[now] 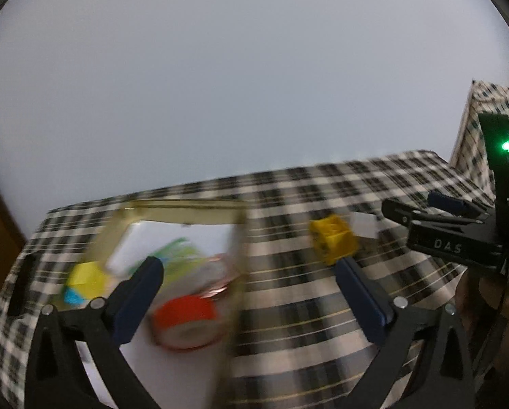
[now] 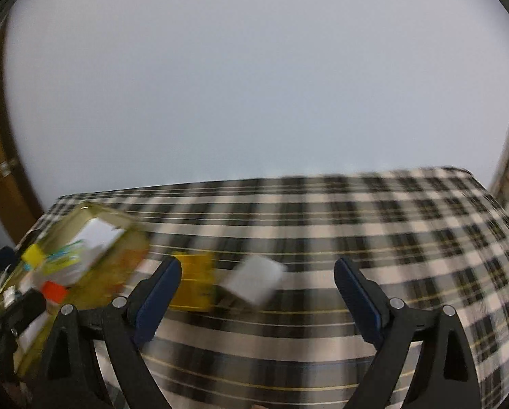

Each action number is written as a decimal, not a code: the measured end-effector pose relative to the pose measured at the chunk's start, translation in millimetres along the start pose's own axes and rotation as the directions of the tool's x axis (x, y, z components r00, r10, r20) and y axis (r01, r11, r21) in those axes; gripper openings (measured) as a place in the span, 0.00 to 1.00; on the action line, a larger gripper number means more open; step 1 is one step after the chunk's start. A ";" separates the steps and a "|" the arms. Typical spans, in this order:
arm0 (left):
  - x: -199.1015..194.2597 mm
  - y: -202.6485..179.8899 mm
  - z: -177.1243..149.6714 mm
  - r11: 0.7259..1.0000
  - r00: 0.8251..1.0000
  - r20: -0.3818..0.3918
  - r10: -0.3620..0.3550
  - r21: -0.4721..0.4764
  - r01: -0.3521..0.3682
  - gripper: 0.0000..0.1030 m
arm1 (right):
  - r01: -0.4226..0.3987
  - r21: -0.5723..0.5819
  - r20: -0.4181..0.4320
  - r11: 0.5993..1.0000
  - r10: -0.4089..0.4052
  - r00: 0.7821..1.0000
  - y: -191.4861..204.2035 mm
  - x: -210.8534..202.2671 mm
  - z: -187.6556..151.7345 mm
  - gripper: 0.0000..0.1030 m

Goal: Organize rigid objects
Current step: 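Grasp the yellow face brick with the left gripper while the right gripper grasps the white charger plug, then lift the yellow face brick and white charger plug and carry both toward the tray, then bring the yellow brick over the tray while the right gripper brings the plug over it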

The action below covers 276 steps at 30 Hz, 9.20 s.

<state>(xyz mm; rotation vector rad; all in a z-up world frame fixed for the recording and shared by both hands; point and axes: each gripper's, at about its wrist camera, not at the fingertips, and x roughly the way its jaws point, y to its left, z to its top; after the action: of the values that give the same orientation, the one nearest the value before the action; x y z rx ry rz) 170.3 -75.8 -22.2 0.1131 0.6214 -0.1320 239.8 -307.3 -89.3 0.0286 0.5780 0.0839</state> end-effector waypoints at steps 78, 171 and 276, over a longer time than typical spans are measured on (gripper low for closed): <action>64.9 -12.4 -7.9 0.991 0.985 -0.119 -0.128 -0.046 0.123 0.30 | 0.024 -0.120 -0.158 0.992 -0.043 0.986 34.3 36.7 -25.4 0.56; -46.9 3.5 -55.7 0.997 0.990 0.127 -0.065 -0.036 0.070 0.30 | -0.061 -0.145 0.119 0.988 0.078 0.990 65.0 -79.4 -65.4 0.56; -100.6 132.5 -97.2 0.956 0.955 0.195 0.224 -0.236 -0.176 0.30 | -0.254 -0.308 0.133 0.917 0.305 0.943 185.6 -91.4 -88.5 0.56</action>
<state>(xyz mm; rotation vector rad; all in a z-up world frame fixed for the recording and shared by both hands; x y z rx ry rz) 54.5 77.9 -33.0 -0.0496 0.3961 0.1208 102.0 -130.1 -104.3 -0.1629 0.3741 0.4417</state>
